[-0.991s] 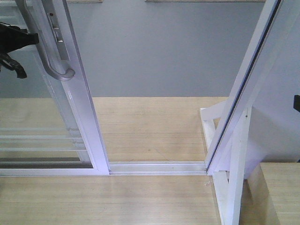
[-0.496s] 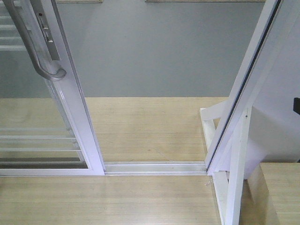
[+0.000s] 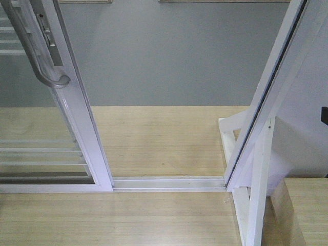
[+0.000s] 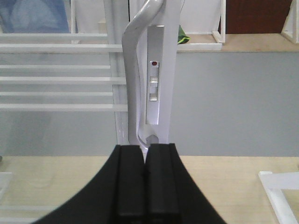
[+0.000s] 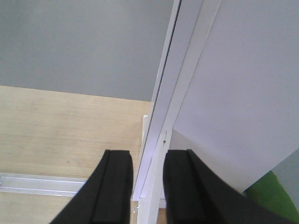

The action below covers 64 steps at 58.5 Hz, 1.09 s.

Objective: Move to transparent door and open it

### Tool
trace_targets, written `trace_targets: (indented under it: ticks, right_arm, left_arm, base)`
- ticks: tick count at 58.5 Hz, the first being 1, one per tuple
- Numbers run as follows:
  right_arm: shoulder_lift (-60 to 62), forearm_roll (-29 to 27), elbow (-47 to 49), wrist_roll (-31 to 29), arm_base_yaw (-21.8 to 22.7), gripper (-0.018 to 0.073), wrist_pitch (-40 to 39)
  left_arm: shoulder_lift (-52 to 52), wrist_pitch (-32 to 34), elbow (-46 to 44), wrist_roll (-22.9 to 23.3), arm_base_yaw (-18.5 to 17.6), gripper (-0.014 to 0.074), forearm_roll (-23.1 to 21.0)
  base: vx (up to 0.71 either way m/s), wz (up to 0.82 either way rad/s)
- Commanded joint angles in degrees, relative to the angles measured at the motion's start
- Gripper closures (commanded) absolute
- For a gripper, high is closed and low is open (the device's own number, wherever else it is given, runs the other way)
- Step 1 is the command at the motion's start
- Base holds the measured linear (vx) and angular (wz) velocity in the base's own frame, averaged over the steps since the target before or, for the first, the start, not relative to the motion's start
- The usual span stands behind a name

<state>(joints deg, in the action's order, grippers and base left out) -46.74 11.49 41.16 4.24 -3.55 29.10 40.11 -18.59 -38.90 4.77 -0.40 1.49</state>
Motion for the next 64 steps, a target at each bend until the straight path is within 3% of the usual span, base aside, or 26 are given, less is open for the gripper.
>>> trace_targets:
  ticks: [1, 10, 16, 23, 30, 33, 43, 64]
  right_arm:
    - [0.12, 0.9, 1.66, 0.04, 0.35, 0.0289, -4.08]
    - [0.12, 0.9, 1.66, 0.04, 0.35, 0.0289, -4.08]
    - [0.12, 0.9, 1.66, 0.04, 0.35, 0.0289, -4.08]
    - [0.12, 0.9, 1.66, 0.04, 0.35, 0.0289, -4.08]
    - [0.12, 0.9, 1.66, 0.04, 0.35, 0.0289, -4.08]
    - [0.12, 0.9, 1.62, 0.04, 0.35, 0.0289, -3.91]
    - [0.28, 0.9, 1.62, 0.04, 0.35, 0.0289, -2.97]
    - [0.14, 0.9, 1.62, 0.04, 0.35, 0.0289, -3.01]
  left_arm:
    - [-5.08, 10.78, 4.82, 1.88, -0.2, 0.0605, 2.31]
    - [-15.0, 22.1, 18.63, 1.6, -0.2, 0.0603, 8.06]
    - [-22.59, 25.04, 26.34, 1.38, -0.2, 0.0603, 7.76]
    - [-32.4, 24.59, 32.9, 1.02, -0.2, 0.0603, 4.42]
    - [-41.81, 23.47, 39.08, -2.12, -0.2, 0.0603, 3.84]
    - [-41.65, 26.39, 42.21, -2.42, -0.2, 0.0603, 3.35]
    - [-41.42, 22.02, 42.21, -1.57, -0.2, 0.0603, 3.35]
    - [-41.39, 22.26, 42.21, -1.57, -0.19, 0.0603, 3.43]
  base:
    - [0.0, 0.0]
    - [0.0, 0.0]
    - [0.0, 0.0]
    - [0.0, 0.0]
    - [0.0, 0.0]
    - [0.0, 0.0]
    - [0.0, 0.0]
    - [0.0, 0.0]
